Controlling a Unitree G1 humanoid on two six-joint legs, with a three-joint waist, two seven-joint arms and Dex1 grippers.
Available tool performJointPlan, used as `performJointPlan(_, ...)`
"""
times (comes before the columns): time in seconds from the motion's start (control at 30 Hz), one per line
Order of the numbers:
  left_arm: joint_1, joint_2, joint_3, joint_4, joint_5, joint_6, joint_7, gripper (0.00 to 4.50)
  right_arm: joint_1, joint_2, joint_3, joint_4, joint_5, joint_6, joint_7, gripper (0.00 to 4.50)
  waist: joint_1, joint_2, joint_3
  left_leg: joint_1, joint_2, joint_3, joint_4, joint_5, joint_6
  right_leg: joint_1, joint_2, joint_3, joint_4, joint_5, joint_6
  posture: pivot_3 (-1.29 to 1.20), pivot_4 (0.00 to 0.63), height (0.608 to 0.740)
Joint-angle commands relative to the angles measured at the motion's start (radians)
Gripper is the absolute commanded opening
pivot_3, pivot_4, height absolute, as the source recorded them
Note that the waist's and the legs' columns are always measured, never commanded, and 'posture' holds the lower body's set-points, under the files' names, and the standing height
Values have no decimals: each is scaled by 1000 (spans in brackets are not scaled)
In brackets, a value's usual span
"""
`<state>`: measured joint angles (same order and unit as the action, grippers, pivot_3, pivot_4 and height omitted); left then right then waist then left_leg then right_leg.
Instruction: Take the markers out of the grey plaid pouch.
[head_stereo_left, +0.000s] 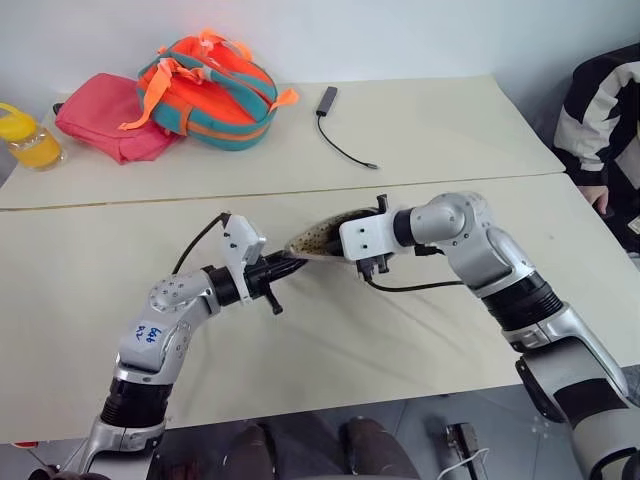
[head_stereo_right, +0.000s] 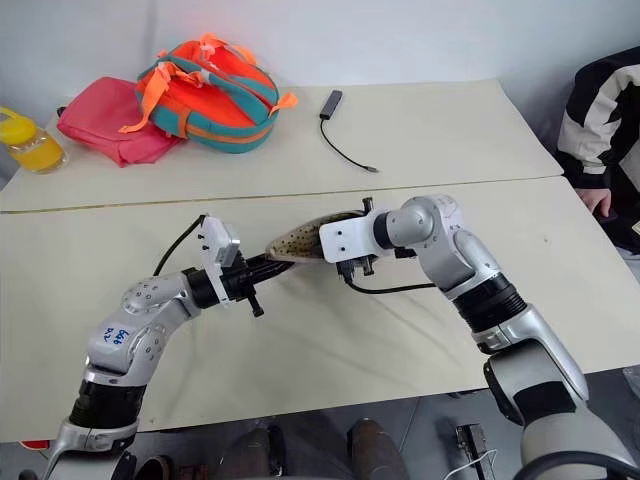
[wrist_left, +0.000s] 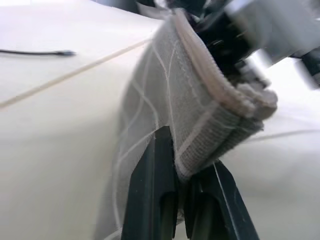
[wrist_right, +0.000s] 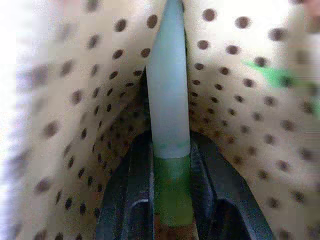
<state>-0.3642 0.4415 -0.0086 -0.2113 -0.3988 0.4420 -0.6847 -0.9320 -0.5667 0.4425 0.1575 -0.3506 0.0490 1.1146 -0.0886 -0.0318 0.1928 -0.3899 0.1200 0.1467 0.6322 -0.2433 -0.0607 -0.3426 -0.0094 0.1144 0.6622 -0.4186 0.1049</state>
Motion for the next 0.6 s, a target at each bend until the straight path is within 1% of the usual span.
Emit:
performJointPlan(0.03,-32,20,49,54,63,-78,49,0,-51,-21,-71,-59,47,9,13,560,0,0,0,0,0,0,0,0,0,0,0,0,0,0,0,0,150,740)
performJointPlan(0.17,-66,25,45,108,133,-163,94,0,-80,-11,-79,-50,49,1,-7,560,-1,0,0,0,0,0,0,0,0,0,0,0,0,0,0,0,150,740)
performJointPlan(0.27,-82,16,48,133,168,-195,135,0,-90,-7,-76,-31,45,-13,-25,560,-1,0,0,0,0,0,-1,0,0,-1,0,0,0,0,0,0,150,740)
performJointPlan(0.37,-92,36,52,170,232,-259,171,0,-86,-11,-79,-7,37,-9,-52,560,-1,0,0,0,0,0,-1,0,0,-1,0,0,0,0,0,0,150,740)
performJointPlan(0.43,-91,50,49,186,253,-292,163,0,-79,1,-98,6,47,26,-84,560,-4,0,0,0,0,0,-1,0,0,-1,0,0,0,0,0,0,150,740)
performJointPlan(0.47,-86,46,48,181,235,-290,146,0,-77,9,-105,13,51,40,-99,560,-6,0,0,0,0,1,-1,0,0,-1,0,0,0,0,0,0,150,740)
performJointPlan(0.53,-64,25,38,138,153,-240,86,0,-70,39,-123,24,73,75,-126,560,-9,0,0,0,0,1,-1,0,0,-2,0,1,1,0,0,0,150,740)
performJointPlan(0.6,-42,16,17,97,116,-210,44,0,-57,47,-117,19,77,82,-119,560,-8,0,0,0,0,1,-1,0,0,-2,-1,0,1,0,0,0,150,740)
